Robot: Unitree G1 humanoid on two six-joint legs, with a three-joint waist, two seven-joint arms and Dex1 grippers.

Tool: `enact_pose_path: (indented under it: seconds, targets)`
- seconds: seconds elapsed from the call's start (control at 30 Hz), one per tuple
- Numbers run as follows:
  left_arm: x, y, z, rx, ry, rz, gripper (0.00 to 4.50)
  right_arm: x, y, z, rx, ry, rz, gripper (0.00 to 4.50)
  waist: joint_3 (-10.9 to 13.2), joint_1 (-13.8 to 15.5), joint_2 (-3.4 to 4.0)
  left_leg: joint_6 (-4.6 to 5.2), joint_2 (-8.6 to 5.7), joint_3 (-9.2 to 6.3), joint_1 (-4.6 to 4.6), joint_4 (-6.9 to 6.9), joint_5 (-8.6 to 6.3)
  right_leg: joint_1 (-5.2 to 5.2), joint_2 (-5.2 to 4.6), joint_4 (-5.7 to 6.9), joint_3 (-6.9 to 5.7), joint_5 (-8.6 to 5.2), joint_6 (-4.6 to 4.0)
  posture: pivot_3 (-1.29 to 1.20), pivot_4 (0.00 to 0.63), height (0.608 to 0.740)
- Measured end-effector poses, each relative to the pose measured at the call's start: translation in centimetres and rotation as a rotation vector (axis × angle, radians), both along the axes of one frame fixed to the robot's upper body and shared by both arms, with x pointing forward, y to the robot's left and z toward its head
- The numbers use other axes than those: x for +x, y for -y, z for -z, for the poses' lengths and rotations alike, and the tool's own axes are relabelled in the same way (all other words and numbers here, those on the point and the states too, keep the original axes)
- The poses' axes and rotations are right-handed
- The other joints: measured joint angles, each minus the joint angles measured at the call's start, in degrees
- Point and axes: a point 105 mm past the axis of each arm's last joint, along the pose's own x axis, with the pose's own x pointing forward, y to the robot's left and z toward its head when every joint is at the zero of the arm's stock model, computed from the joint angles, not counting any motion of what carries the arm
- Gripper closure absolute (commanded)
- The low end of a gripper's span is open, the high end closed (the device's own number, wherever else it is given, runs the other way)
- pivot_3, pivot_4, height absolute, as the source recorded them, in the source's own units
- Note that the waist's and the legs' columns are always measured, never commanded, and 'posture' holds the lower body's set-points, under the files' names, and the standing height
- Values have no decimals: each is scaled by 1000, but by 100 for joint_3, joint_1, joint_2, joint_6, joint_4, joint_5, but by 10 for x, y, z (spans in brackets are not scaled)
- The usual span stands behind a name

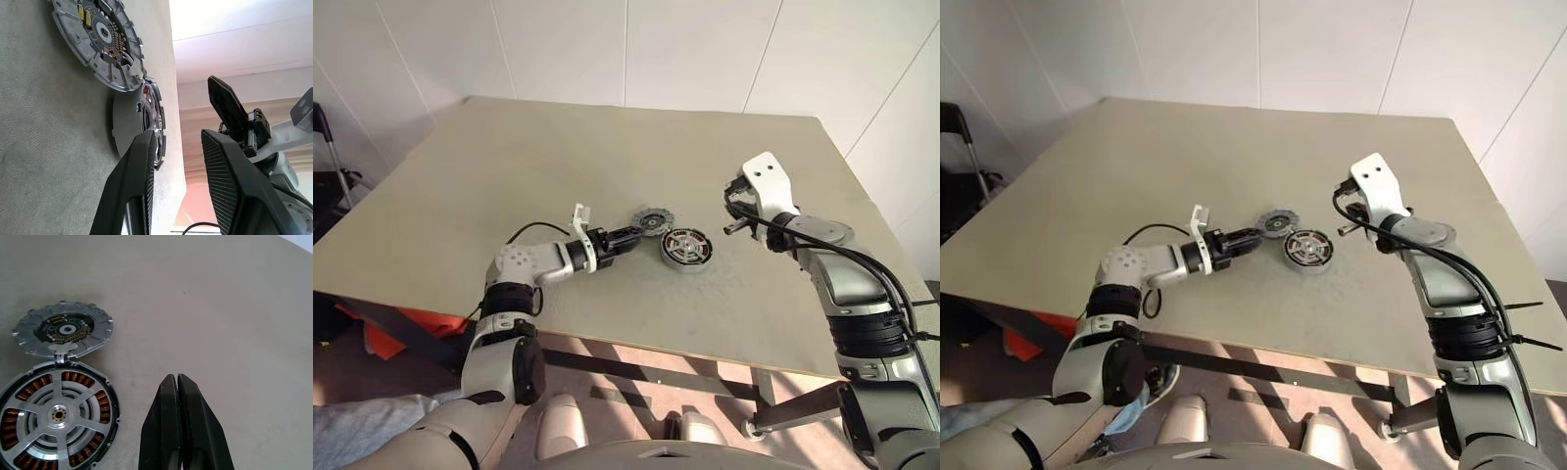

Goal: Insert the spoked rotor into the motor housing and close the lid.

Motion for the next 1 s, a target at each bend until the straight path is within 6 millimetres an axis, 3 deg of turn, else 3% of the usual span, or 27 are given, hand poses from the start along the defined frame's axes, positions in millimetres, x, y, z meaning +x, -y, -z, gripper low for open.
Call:
enact_pose_path:
  seconds: [0.13, 0.3, 0.37, 0.57, 0.63, 0.7, 0.73, 0.8, 0.9, 1.0]
  targets:
    - [1, -16, 1, 75, 71, -60, 2908, -10, -15, 20, 33, -71, -35, 4500, 0, -4, 0, -2, 4, 0, -2, -4, 0, -6, 5, -1, 0, -1, 2, 0, 0, 740]
    - [10, -40, -3, 126, 126, -156, 2908, -22, -34, 60, 84, -187, -67, 4500, -1, -7, 0, -5, 5, 0, 0, -6, 2, -8, 6, 0, 2, -2, 3, 0, 0, 740]
    - [14, -50, -3, 148, 133, -199, 2908, -20, -36, 63, 73, -178, -69, 4500, -9, -25, -6, -6, 5, 0, 12, -6, 2, 3, 7, 0, 3, -18, 30, 0, 0, 740]
    - [21, -65, 4, 180, 122, -262, 2908, -14, -22, 56, -9, -137, -79, 4500, -8, 0, -9, -8, 2, -3, 10, -3, 4, 11, 6, -6, 4, -30, 51, 0, 0, 740]
    - [23, -69, 5, 194, 128, -281, 2908, -12, -12, 38, -81, -90, -130, 4500, -1, 7, 0, -8, 0, -3, -7, 2, 4, -2, 4, -5, 6, -27, 54, 0, 0, 740]
    - [24, -71, 5, 213, 146, -289, 2908, -10, -8, 7, -166, -5, -207, 4500, -1, 6, 0, -9, 4, -3, -5, 0, 5, -3, 8, 0, 8, -24, 55, 0, 0, 740]
    - [25, -70, 5, 228, 165, -285, 2908, -11, -10, -8, -231, 43, -269, 4500, -1, 6, 0, -8, 9, -6, -4, 0, 4, -3, 13, 1, 6, -24, 53, 0, 0, 740]
    - [24, -65, 6, 320, 246, -257, 2908, -21, -15, -18, -442, 73, -480, 4500, -1, 19, -1, -2, 9, -5, -8, -7, 0, -3, 12, -2, 5, -14, 28, 0, 0, 740]
    - [22, -71, 11, 473, 352, -241, 2871, -40, -18, -3, -652, 9, -772, 3878, -3, -3, -6, 14, 12, -3, -18, -2, -22, -7, 13, -3, 2, -28, 24, 0, 0, 740]
    - [21, -74, 10, 586, 447, -230, 2871, -43, -19, 16, -749, -50, -947, 2934, -2, -35, -5, 25, 11, 0, -49, 23, -29, -36, 10, 8, 3, -28, 20, 0, 0, 740]
